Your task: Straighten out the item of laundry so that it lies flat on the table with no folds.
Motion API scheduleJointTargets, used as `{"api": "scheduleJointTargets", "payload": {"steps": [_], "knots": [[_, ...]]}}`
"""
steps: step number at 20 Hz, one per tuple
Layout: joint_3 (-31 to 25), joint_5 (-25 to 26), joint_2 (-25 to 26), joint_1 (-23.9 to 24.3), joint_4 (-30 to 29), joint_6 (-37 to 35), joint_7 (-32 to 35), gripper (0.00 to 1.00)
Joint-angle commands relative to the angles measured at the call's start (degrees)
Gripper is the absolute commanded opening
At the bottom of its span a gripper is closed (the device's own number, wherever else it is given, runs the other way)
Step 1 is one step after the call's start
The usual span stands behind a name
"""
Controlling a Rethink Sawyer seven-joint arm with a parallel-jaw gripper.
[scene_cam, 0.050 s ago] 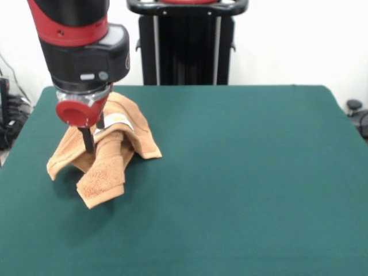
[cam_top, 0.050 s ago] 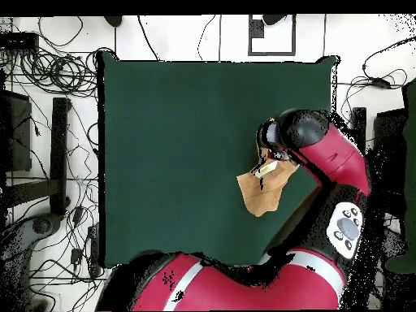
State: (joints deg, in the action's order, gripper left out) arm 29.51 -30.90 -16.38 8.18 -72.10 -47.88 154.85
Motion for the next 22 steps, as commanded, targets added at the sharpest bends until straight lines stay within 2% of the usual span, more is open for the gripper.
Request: {"api": "scheduleJointTargets", "payload": {"steps": [1,8,15,22], "knots": [[-9.2,-5.0,1.6,-1.9,-9.1,7.6,13.0,1.0],[-10.6,-6.3,1.6,-1.5,-10.5,11.1,10.7,1.0],[-8.3,0.0,1.0,-0.6,-8.0,0.7,3.7,1.0],[-10.3,0.3,0.3,1.4,-8.8,1.9,1.5,1.0]]}}
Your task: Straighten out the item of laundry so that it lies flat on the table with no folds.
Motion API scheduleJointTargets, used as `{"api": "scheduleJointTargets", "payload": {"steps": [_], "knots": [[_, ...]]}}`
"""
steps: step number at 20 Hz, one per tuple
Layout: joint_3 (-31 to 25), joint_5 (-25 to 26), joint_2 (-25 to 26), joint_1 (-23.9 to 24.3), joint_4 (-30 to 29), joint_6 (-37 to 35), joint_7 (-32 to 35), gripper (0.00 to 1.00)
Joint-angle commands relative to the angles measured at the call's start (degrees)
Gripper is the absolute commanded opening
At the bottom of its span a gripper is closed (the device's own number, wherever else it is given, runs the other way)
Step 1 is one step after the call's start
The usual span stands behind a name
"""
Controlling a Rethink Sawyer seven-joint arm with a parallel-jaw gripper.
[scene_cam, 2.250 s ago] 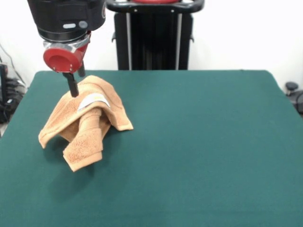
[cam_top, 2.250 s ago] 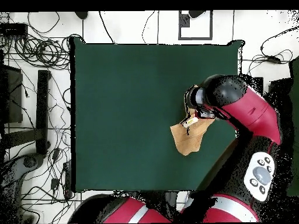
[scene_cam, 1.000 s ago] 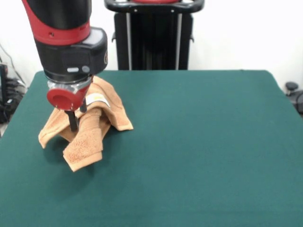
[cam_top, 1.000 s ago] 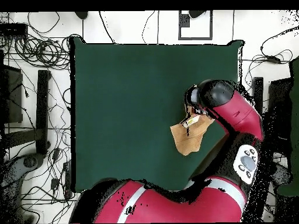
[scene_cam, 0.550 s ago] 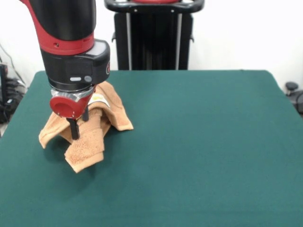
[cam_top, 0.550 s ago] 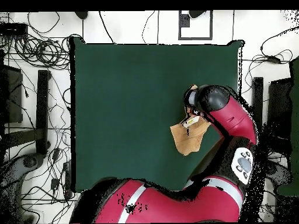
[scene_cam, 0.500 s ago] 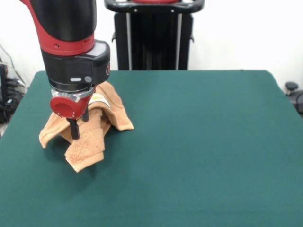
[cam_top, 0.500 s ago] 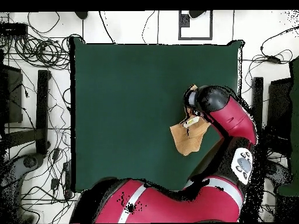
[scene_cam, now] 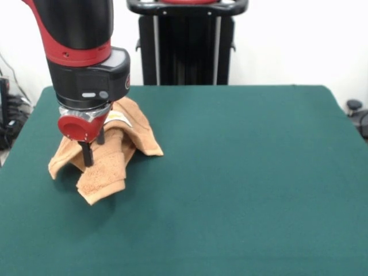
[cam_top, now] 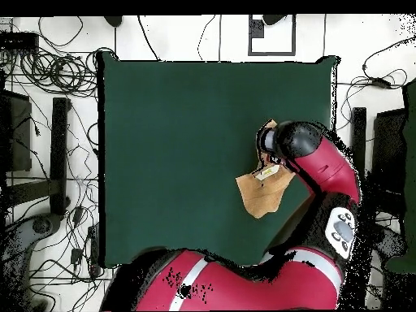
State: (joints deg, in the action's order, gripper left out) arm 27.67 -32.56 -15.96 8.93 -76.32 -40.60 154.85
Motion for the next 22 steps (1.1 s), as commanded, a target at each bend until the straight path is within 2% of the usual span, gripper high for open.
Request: {"api": "scheduleJointTargets", "payload": {"steps": [1,7,22], "knots": [[-8.6,2.0,-0.1,0.7,-4.2,-5.6,1.4,1.0],[-7.4,4.2,0.4,0.9,-0.1,-13.2,1.5,1.0],[-8.0,2.9,0.8,1.5,0.5,-11.4,1.5,1.0]]}}
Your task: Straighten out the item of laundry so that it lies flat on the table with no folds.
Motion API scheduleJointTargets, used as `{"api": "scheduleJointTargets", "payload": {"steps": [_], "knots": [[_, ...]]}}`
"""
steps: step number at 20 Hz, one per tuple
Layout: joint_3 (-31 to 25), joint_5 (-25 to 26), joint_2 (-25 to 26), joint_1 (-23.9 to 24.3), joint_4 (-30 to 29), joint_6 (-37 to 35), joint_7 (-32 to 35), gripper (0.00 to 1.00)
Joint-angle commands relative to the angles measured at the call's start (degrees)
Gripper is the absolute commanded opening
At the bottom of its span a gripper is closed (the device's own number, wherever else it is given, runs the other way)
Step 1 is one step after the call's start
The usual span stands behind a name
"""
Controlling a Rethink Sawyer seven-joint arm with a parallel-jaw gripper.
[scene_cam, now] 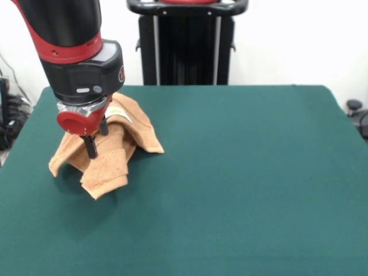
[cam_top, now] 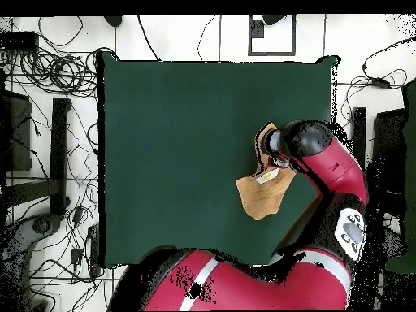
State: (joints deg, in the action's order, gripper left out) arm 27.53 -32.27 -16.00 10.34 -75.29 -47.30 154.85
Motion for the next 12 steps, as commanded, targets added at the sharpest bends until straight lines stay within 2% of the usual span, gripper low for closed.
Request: {"api": "scheduleJointTargets", "payload": {"steps": [1,8,10,12], "knots": [[-7.9,2.7,0.8,0.1,-0.6,-4.7,1.4,1.0],[-8.8,2.6,1.2,0.3,-0.7,-4.0,0.4,1.0],[-9.1,3.4,1.7,0.7,0.3,-5.8,-0.9,1.0],[-9.7,4.7,1.8,1.5,1.5,-10.9,-2.7,1.0]]}}
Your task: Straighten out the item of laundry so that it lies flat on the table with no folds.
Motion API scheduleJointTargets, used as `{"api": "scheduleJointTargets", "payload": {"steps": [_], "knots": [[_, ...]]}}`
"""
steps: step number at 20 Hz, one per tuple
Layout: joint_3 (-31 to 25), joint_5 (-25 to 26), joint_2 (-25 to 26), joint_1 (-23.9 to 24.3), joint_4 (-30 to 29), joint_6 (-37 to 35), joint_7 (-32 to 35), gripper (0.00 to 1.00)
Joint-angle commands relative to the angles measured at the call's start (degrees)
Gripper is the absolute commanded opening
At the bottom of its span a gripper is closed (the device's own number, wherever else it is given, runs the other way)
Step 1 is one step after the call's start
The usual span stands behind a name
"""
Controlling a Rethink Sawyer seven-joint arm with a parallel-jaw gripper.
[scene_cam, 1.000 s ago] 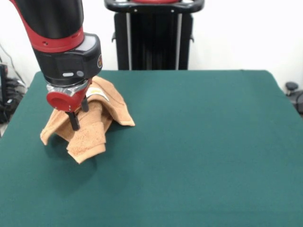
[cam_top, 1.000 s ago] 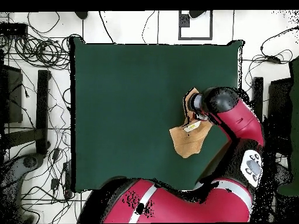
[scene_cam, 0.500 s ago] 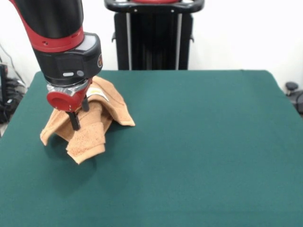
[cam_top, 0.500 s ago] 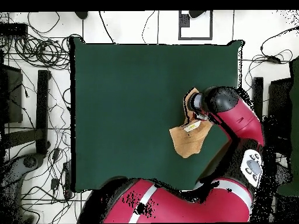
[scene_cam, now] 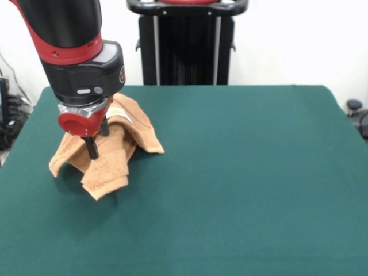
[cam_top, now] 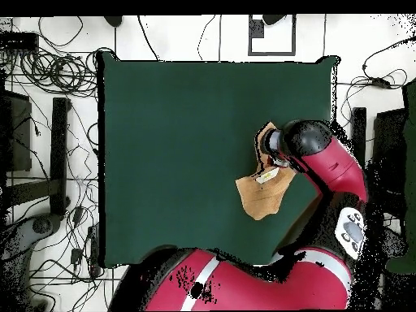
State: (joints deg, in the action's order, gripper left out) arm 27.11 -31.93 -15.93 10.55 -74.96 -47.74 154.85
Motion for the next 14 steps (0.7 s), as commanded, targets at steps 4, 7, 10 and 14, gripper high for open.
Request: {"api": "scheduleJointTargets", "payload": {"steps": [4,7,10,14], "knots": [[-10.4,4.5,1.7,1.5,-0.8,-8.7,-2.7,1.0],[-11.5,4.7,1.6,1.5,-1.8,-9.2,-2.2,1.0],[-13.2,4.3,1.0,1.9,-3.6,-9.5,-1.8,1.0],[-14.7,3.4,-0.4,1.6,-6.0,-9.7,-0.5,1.0]]}}
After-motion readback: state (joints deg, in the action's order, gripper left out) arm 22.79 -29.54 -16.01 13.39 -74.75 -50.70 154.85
